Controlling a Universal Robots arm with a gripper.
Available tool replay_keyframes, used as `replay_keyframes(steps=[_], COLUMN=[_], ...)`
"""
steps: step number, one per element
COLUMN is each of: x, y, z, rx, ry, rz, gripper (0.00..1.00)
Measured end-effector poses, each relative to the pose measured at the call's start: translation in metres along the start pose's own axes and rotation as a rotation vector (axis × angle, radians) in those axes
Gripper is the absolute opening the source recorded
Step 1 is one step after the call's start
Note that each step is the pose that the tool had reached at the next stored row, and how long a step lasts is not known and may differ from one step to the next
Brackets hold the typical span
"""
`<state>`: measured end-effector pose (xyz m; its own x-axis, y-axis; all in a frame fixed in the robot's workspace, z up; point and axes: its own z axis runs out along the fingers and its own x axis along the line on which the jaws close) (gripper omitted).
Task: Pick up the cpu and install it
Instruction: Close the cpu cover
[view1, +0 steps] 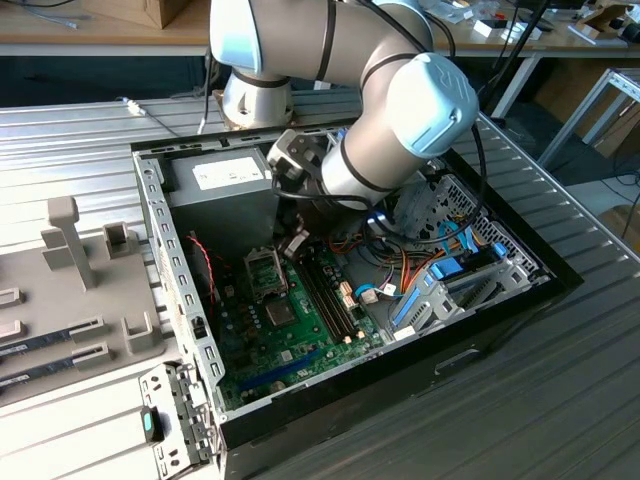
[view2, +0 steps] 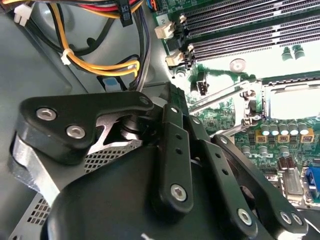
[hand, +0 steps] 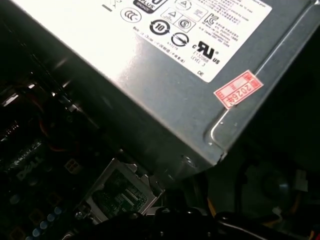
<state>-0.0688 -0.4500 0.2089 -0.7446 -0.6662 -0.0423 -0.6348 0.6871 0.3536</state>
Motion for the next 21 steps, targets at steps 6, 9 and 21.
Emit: replay_keyframes(steps=[6,9,21], x=[0.0004,0.0004,0.0026], y=[0.0022,0.0033,0.0032], z=[-0.0055,-0.0084,-0.0153], rx=[-0.0018,-0.0027,-0.0121], ry=[-0.0002,-0.0004,-0.0053], rz=[-0.003,-0.005,-0.015], gripper=[0.11,0.11,0.11])
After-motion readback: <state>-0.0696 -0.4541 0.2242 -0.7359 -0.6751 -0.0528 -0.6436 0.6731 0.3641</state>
